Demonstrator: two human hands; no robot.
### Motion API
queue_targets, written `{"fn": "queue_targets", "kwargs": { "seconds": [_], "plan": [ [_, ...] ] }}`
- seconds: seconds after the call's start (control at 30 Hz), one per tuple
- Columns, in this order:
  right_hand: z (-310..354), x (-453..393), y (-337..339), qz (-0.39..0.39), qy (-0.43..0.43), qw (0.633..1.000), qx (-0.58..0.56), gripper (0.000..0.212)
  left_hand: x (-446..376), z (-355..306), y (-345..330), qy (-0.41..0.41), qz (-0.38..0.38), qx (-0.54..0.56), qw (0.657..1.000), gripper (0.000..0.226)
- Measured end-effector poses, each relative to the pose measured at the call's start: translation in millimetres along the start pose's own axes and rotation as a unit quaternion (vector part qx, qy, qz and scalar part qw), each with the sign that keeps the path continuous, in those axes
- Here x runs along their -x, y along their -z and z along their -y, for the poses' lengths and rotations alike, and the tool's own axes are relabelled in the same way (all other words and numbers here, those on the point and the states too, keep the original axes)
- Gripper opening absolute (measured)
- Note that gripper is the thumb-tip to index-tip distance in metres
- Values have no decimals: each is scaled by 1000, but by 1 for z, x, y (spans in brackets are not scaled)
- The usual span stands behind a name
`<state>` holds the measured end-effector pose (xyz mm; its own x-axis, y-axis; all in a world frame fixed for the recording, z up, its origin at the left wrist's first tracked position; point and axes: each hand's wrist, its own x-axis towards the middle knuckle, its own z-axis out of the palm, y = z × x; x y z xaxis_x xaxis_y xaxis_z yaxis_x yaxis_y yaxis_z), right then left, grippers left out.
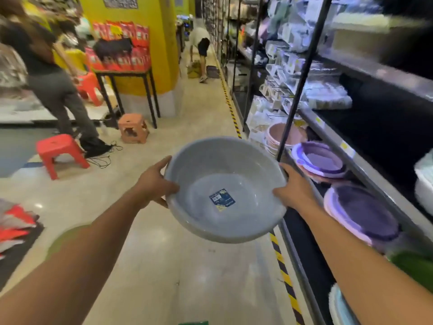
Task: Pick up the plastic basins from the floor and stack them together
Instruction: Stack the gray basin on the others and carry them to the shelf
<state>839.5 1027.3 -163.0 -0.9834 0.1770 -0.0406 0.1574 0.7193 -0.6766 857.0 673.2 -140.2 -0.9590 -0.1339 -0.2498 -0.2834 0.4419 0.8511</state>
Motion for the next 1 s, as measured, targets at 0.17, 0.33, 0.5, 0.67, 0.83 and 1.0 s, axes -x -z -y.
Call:
{"fn": "queue_targets", "kwargs": {
  "seconds": [0.17,0.33,0.5,0.67,0.83,1.0],
  "plan": [
    [128,-12,-48,48,105,993,20,72,30,24,113,33,-101,36,994,101],
    [239,-5,-128,109,176,978,25,74,61,80,218,51,-192,55,979,87],
    [329,11,-219,155,217,964,-7,72,87,139,304,90,-271,81,955,86],
    [393,25,-310,196,222,955,-26,72,99,190,365,124,-306,71,941,92],
    [441,23,-387,222,246,943,2,75,89,237,411,169,-325,100,925,92],
    [490,-7,-462,248,254,934,33,78,45,280,454,190,-345,115,912,99]
  ]
}}
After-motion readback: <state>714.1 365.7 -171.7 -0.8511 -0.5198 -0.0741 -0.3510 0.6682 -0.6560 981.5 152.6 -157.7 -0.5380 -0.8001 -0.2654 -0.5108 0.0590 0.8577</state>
